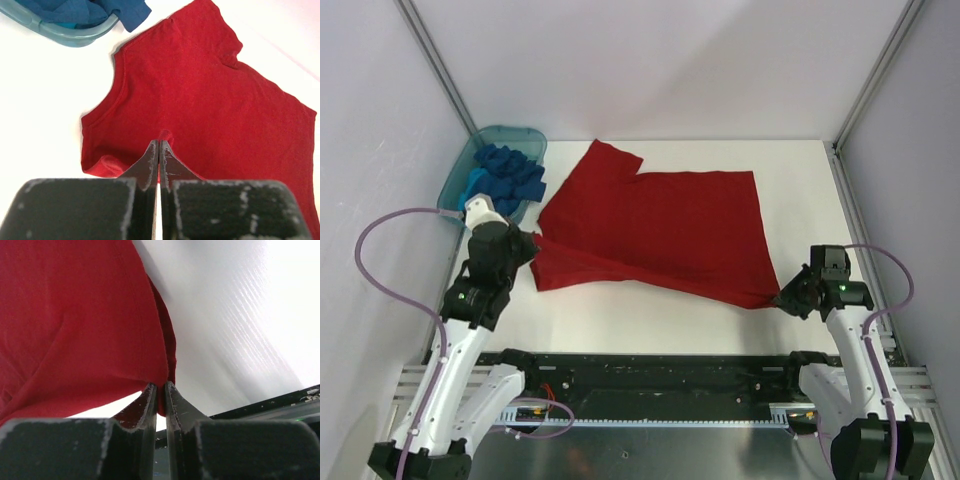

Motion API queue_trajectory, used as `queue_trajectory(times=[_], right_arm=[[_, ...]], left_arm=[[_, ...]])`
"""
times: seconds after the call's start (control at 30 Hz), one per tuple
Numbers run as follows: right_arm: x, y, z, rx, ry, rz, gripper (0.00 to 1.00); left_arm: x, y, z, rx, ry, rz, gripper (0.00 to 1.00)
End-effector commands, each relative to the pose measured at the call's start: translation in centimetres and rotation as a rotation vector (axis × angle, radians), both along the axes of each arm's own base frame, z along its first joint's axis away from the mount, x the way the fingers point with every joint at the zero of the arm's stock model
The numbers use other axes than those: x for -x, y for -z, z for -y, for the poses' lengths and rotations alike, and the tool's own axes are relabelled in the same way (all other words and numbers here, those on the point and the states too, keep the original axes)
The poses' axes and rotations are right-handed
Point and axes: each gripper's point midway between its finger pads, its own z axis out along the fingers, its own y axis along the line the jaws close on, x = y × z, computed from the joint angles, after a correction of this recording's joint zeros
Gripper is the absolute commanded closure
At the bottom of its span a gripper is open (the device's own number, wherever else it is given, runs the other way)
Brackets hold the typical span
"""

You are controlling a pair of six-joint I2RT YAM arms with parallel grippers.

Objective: Fold and stack the t-shirts
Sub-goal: Grap the side of the flattened tshirt closest away from the robot with both arms

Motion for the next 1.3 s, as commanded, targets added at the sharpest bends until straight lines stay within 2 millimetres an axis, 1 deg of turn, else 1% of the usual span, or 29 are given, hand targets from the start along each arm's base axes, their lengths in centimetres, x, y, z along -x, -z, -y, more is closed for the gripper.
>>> queue_trajectory(times=[0.0,0.07,0.13,0.23,0.33,0.4,0.47,0.53,0.6,0.67,0.73,0.83,1.0,1.03,1.13,1.2,1.27], right_arm=[[-1.3,-0.5,-0.3,-0.009,-0.038,0.036,0.85],[-3.0,-0.2,-0.4,-0.014,-0.042,0.056,0.87],[-4.7,0.4,-0.5,-0.025,-0.048,0.058,0.91],[-6.9,1.7,-0.2,-0.017,-0.044,0.038,0.91],[-8.4,3.0,0.0,-0.010,-0.057,0.004,0.85],[-8.7,3.5,0.2,0.001,-0.067,-0.017,0.80],[-8.6,3.6,0.5,0.016,-0.071,-0.021,0.75],[-8.4,3.2,0.7,0.029,-0.074,-0.014,0.75],[-8.1,2.5,0.9,0.038,-0.072,0.002,0.79],[-7.5,1.6,1.0,0.049,-0.068,0.017,0.85],[-6.5,0.8,1.1,0.055,-0.058,0.026,0.90],[-4.8,0.1,1.0,0.048,-0.043,0.028,0.94],[-2.9,0.0,0.9,0.035,-0.001,0.020,0.97],[-2.7,0.0,0.8,0.031,0.005,0.020,0.96],[-2.5,0.4,0.8,0.038,0.011,0.018,0.79],[-2.8,0.8,0.6,0.038,-0.002,0.021,0.71],[-3.6,1.2,0.4,0.043,-0.014,0.030,0.65]], left_arm=[[0.0,1.2,-0.5,0.004,-0.034,-0.038,1.00],[-1.2,1.4,-0.8,-0.014,-0.062,-0.066,1.00],[-2.8,1.4,-0.9,-0.044,-0.079,-0.094,1.00],[-5.3,0.8,-1.0,-0.084,-0.090,-0.117,1.00],[-7.2,0.6,-0.9,-0.116,-0.088,-0.135,1.00],[-7.9,0.9,-0.8,-0.133,-0.080,-0.150,1.00],[-8.1,1.3,-0.8,-0.140,-0.076,-0.159,1.00],[-7.9,1.6,-0.7,-0.135,-0.072,-0.160,1.00],[-7.4,1.9,-0.6,-0.128,-0.063,-0.159,1.00],[-6.7,1.8,-0.5,-0.117,-0.052,-0.146,1.00],[-5.4,1.7,-0.4,-0.095,-0.040,-0.123,1.00],[-3.2,1.8,-0.1,-0.048,-0.023,-0.091,1.00],[0.1,3.3,0.1,0.024,-0.011,-0.074,1.00],[0.5,3.6,0.1,0.033,-0.012,-0.075,1.00],[1.3,4.3,0.0,0.045,-0.020,-0.078,1.00],[1.3,4.6,0.2,0.055,-0.020,-0.085,1.00],[1.2,4.8,0.3,0.062,-0.016,-0.096,1.00]])
